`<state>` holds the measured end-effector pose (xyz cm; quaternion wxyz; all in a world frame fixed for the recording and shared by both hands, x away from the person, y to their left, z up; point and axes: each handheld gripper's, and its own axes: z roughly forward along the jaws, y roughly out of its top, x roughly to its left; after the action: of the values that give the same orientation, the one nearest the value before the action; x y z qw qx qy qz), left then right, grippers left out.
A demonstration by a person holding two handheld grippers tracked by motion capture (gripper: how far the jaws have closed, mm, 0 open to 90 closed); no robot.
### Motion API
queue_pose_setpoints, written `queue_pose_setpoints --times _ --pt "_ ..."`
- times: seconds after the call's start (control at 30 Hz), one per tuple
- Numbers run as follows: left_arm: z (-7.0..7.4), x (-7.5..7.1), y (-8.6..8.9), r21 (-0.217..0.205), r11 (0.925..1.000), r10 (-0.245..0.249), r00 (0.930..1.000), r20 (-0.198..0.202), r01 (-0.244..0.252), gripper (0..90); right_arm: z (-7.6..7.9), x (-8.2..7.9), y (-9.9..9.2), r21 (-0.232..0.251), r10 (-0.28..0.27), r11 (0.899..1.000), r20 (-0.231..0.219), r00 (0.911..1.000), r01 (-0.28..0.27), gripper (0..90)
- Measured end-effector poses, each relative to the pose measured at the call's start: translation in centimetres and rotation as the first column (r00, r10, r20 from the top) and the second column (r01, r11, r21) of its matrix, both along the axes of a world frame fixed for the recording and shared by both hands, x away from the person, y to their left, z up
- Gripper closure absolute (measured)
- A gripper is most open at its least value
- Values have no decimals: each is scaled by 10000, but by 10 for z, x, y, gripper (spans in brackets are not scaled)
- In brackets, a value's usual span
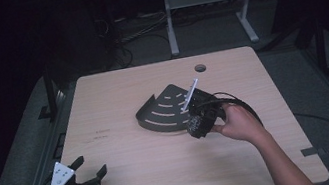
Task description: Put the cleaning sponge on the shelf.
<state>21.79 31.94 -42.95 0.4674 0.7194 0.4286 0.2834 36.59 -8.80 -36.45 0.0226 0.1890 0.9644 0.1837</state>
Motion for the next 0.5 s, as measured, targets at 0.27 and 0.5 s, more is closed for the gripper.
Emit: queue_pose_setpoints --times 0.27,0.5 --pt "0 0 0 26 10000 -2 10000 15 2 133 10 12 7 115 63 9999 -124 9999 -61 321" --pt "0 0 2 5 10000 23 10000 14 -23 133 13 28 13 -93 -8 10000 -325 9995 5 321"
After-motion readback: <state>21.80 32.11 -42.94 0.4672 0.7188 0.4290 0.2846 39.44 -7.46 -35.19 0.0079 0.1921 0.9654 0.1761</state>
